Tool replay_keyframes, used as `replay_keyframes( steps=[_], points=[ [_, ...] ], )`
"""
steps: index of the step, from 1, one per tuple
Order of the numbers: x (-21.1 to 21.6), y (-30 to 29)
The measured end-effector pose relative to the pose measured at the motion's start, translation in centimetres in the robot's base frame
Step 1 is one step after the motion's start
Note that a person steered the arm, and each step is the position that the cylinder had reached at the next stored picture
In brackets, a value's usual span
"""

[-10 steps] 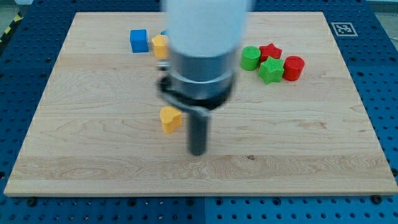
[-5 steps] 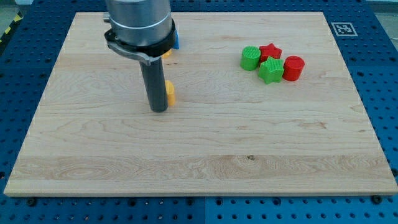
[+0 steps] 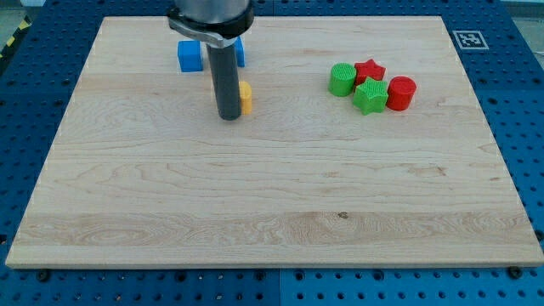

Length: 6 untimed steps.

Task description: Push the heart into the hexagon

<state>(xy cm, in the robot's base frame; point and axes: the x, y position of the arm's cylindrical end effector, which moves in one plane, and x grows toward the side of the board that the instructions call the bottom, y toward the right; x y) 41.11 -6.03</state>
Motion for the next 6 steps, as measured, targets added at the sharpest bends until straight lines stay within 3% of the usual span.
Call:
replay_keyframes(
  steps=[3, 6],
  points=[
    [-0.3, 6.3],
    [-3.7, 0.2]
  ],
)
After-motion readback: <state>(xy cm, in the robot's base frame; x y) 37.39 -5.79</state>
